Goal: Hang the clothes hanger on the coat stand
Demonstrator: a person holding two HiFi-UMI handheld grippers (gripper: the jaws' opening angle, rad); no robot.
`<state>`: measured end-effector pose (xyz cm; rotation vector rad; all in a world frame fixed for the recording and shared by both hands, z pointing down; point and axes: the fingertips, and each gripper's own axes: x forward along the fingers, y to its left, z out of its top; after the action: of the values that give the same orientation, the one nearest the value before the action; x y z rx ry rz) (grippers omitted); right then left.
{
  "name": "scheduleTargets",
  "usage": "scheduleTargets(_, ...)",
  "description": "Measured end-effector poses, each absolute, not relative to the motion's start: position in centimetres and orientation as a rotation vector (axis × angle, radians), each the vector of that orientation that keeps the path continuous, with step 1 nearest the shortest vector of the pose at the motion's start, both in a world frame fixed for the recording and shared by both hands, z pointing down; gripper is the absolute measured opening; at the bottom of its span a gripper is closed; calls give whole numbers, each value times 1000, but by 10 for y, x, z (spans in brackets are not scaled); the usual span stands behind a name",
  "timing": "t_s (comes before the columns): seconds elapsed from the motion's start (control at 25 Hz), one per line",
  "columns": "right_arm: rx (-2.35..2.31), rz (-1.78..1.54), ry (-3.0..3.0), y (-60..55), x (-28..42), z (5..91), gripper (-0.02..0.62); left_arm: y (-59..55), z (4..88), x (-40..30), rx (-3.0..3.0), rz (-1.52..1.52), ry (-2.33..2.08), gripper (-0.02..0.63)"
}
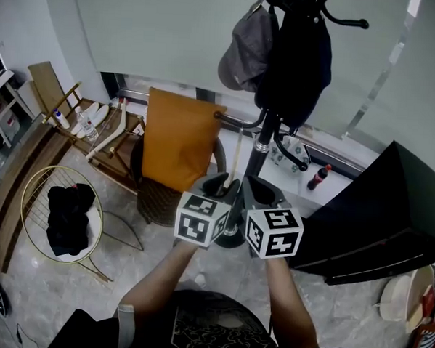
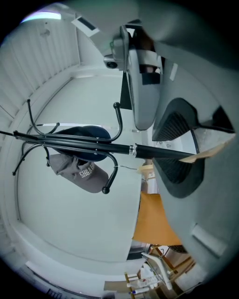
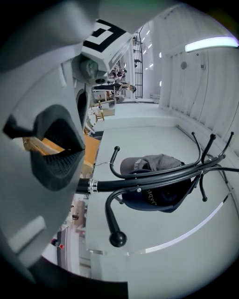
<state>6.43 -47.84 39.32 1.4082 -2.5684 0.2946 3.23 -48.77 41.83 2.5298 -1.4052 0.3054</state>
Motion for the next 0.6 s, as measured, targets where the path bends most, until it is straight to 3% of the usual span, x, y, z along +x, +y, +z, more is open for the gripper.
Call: scheduleTargets(0.6, 1360, 217, -2590, -444, 71, 388, 0, -445, 392, 38, 2534, 185, -1478, 91)
